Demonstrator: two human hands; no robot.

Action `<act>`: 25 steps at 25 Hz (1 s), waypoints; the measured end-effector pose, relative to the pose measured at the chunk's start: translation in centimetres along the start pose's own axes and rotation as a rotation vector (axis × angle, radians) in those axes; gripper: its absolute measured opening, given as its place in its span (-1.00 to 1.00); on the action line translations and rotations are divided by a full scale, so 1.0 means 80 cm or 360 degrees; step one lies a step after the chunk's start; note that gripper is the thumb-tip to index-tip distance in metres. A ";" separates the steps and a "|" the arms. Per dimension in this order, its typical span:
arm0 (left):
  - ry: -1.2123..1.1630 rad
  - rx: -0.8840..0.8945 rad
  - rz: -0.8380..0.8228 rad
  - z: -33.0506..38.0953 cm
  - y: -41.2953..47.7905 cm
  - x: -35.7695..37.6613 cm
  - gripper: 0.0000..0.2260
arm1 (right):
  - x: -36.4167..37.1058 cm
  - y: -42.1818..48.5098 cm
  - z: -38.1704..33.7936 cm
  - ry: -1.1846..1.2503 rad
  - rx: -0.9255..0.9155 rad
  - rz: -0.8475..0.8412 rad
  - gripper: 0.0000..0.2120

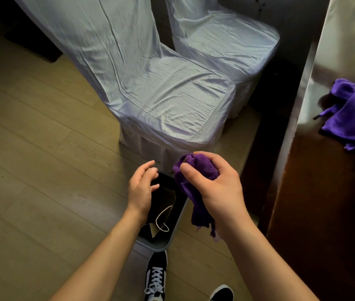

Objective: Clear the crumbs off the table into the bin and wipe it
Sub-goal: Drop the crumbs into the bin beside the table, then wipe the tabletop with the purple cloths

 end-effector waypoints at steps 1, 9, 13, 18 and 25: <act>-0.0027 0.0043 -0.0028 0.014 -0.010 0.005 -0.71 | -0.003 -0.002 -0.003 0.0171 0.0059 0.0015 -0.74; -0.0473 0.0222 -0.0674 0.133 -0.118 0.119 -0.58 | -0.109 -0.028 -0.079 0.0649 -0.0037 0.0270 -0.53; -0.0274 0.0328 -0.0958 0.153 -0.193 0.233 -0.66 | -0.222 -0.072 -0.099 0.0374 -0.0202 0.0596 -0.47; 0.0173 0.0461 -0.1197 0.124 -0.279 0.359 -0.66 | -0.367 -0.134 -0.079 0.0163 -0.0161 0.0832 -0.50; 0.1000 0.0870 -0.1113 0.069 -0.321 0.478 -0.72 | -0.520 -0.177 -0.028 -0.1065 0.0186 0.0829 -0.42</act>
Point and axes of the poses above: each hand's wrist, its own y-axis towards the middle knuckle, its own x-axis out of the palm, z = x × y, the point moved 8 cm from there along y, towards the middle knuckle, and after that the axes turned 11 degrees about -x, right-handed, at the moved point
